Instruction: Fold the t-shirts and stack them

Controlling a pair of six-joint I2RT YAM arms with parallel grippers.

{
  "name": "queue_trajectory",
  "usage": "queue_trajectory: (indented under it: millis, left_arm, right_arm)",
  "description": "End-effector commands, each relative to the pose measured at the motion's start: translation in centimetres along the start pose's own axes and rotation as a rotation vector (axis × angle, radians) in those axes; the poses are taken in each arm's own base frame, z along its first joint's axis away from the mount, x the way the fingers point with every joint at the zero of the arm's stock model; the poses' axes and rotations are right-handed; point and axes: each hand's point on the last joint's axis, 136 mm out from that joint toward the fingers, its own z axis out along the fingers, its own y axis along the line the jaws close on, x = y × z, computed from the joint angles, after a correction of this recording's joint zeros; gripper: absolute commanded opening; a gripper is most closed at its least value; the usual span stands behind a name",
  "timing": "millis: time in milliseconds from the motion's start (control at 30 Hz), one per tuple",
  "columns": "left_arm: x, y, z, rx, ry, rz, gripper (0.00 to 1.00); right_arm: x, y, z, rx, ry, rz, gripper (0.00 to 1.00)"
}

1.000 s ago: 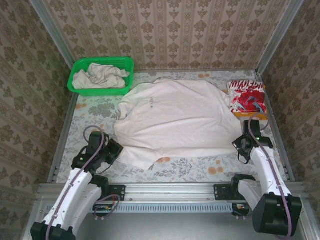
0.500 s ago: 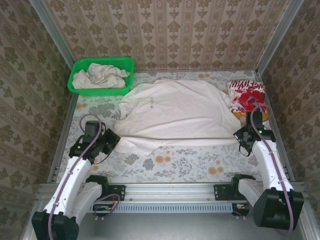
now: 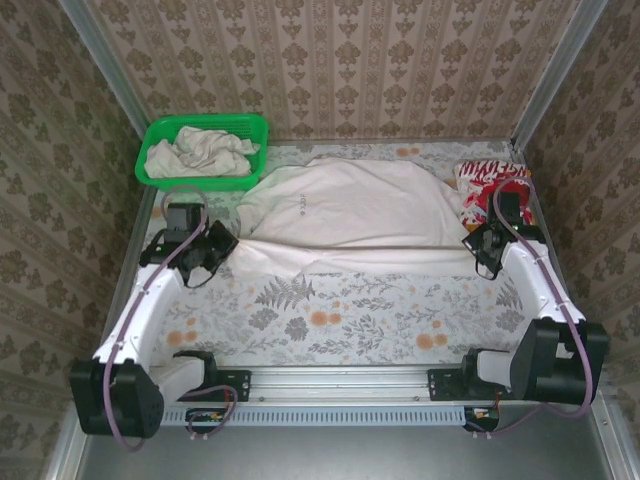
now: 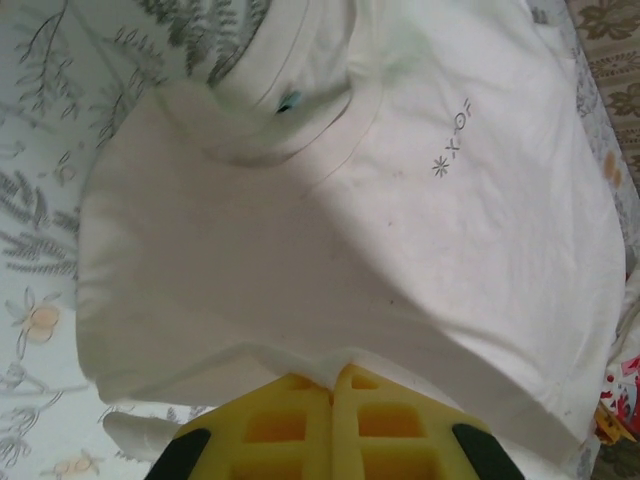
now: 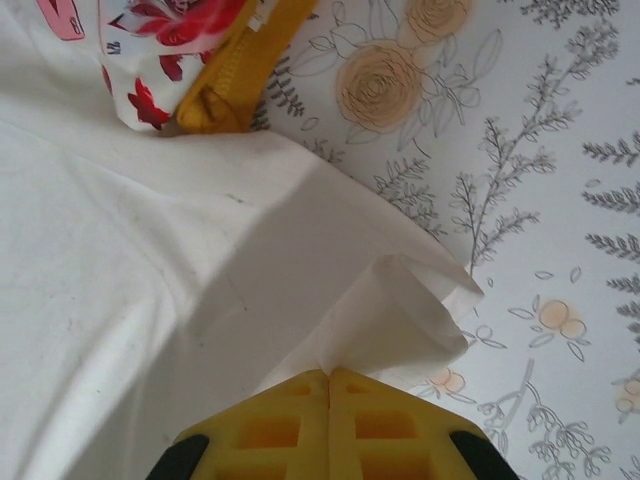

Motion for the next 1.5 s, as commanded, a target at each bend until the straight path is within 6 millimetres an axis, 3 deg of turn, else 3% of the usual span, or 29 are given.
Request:
queue_trajectory:
  millis: [0, 533, 833, 1333, 1400, 1467]
  left_arm:
    - [-2.1, -1.8, -0.1, 0.029, -0.038, 0.083, 0.00]
    - [-6.8, -4.4, 4.2, -0.002, -0.013, 0.260, 0.00]
    - [-8.1, -4.2, 7.2, -0.023, 0.013, 0.255, 0.00]
    - [-9.3, -4.0, 9.6, -0.048, 0.037, 0.257, 0.00]
    - [-9.3, -4.0, 10.0, -0.049, 0.042, 0.258, 0.00]
    - [-9.4, -4.0, 10.4, -0.050, 0.051, 0.251, 0.00]
  right_arm:
    - [-1.4, 1.5, 0.0, -0.027, -0.025, -0.027, 0.00]
    - [-2.9, 3.8, 2.7, -0.018, -0.012, -0.049, 0.00]
    - [-3.4, 5.1, 3.9, -0.024, 0.018, -0.060, 0.00]
    - [-4.2, 6.8, 5.8, -0.020, 0.039, -0.081, 0.00]
    - [-4.3, 6.9, 5.9, -0.019, 0.037, -0.083, 0.02]
    - [-4.3, 7.5, 5.9, -0.046, 0.032, -0.113, 0.15]
